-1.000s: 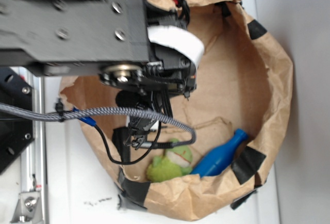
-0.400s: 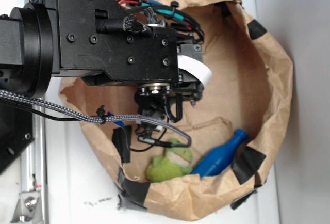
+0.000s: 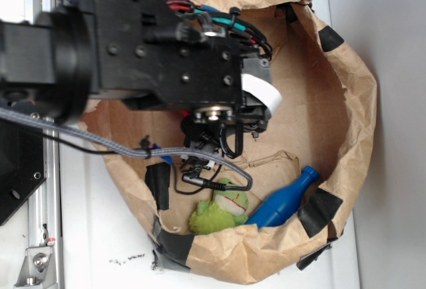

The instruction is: Grab the red paper.

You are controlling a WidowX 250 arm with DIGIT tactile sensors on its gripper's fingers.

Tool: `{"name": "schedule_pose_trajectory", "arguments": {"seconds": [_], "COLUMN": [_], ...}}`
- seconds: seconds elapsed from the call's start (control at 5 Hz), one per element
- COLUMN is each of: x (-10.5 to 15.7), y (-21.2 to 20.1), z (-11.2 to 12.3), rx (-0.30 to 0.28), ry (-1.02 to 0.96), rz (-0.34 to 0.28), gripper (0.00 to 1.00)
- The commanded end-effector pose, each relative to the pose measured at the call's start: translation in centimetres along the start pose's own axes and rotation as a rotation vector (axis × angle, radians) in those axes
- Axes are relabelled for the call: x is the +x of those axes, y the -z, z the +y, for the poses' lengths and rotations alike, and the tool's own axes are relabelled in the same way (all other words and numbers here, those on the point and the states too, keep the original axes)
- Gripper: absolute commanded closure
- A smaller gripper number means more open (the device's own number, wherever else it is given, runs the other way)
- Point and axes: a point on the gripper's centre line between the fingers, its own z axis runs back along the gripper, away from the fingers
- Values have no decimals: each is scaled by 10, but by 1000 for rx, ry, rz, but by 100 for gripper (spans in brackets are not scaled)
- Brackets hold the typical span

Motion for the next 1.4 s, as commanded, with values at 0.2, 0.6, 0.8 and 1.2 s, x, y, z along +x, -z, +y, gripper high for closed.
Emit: {"name": "schedule_pose_trajectory", "arguments": {"seconds": [0.2,0.6,0.8,1.2], "x": [1,-12,-14,-12], "y": [15,35,33,33], "z": [10,5,3,7], "rx": [47,45,40,46], "ry": [-17,-1,-1,-48], "rz": [-4,37,31,29], "gripper": [0,0,0,100]}}
